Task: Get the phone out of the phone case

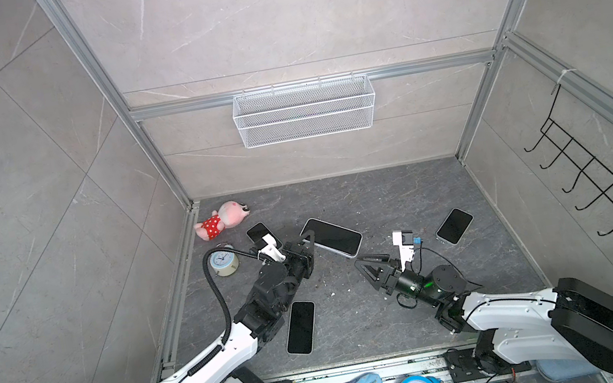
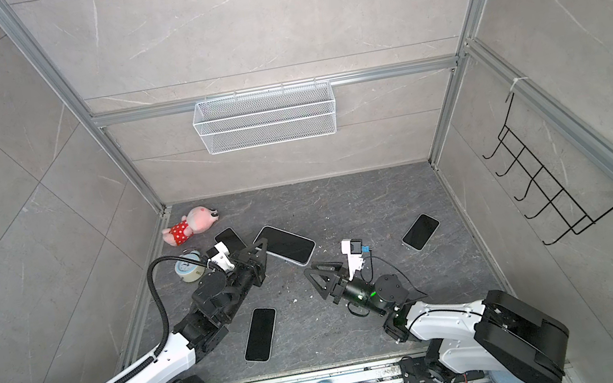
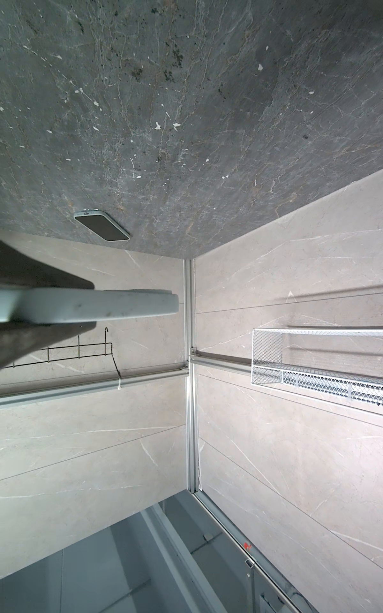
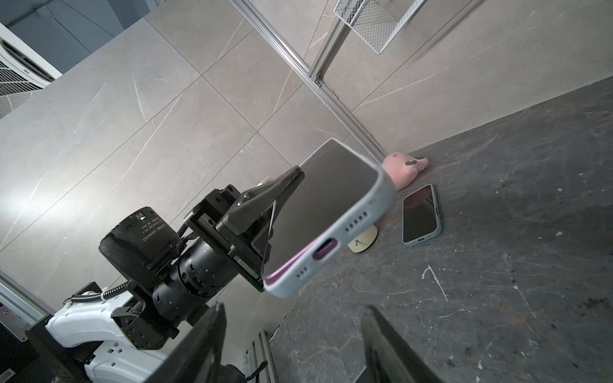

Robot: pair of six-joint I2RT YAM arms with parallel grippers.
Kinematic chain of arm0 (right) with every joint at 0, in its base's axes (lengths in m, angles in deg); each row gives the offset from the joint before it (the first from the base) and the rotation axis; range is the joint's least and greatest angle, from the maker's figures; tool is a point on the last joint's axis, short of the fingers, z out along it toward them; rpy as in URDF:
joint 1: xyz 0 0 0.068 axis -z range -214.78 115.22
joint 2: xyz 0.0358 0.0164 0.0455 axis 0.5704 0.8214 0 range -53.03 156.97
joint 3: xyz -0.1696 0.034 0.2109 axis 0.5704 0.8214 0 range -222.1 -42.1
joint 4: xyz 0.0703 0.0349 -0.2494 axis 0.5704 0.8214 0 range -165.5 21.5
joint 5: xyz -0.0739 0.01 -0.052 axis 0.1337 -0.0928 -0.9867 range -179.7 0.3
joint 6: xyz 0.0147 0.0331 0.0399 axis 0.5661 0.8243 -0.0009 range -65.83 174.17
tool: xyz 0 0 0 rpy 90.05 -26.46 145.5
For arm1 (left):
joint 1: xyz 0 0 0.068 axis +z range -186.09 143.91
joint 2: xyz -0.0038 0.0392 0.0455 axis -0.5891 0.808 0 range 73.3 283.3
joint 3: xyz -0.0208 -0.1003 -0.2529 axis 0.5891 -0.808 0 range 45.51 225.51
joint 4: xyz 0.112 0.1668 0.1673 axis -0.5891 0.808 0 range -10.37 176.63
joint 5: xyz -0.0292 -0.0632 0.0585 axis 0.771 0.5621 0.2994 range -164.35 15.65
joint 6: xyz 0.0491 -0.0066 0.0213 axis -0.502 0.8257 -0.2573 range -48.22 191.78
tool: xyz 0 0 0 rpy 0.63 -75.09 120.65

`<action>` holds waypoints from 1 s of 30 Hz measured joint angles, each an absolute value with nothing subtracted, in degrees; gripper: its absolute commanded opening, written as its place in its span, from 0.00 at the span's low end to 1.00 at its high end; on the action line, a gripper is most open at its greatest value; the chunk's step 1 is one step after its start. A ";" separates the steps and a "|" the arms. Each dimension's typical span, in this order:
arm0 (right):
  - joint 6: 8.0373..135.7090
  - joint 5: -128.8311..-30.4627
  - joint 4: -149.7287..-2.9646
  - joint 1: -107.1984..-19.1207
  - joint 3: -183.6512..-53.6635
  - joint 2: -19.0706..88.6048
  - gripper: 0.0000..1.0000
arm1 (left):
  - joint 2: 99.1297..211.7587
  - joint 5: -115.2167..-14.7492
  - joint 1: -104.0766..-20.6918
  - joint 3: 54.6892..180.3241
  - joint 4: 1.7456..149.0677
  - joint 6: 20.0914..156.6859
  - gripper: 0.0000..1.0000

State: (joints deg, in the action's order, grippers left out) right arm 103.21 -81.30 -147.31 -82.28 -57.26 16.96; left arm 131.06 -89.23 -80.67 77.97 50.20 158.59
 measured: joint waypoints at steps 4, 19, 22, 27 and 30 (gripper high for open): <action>104.61 -81.30 -148.20 -81.56 -57.50 18.69 0.64 | 131.21 -89.23 -80.67 77.60 49.45 158.78 0.00; 108.48 -80.73 -152.57 -79.62 -57.50 23.06 0.63 | 131.76 -89.23 -80.61 77.49 47.86 158.87 0.00; 108.65 -80.40 -152.99 -79.57 -57.50 23.08 0.63 | 131.91 -89.21 -80.61 77.49 47.79 158.89 0.00; 108.74 -80.01 -153.89 -79.46 -57.68 23.65 0.63 | 132.35 -89.21 -80.63 77.32 46.98 158.91 0.00; 109.09 -79.81 -154.72 -79.46 -58.07 24.81 0.63 | 132.52 -89.23 -80.61 77.12 46.61 158.91 0.00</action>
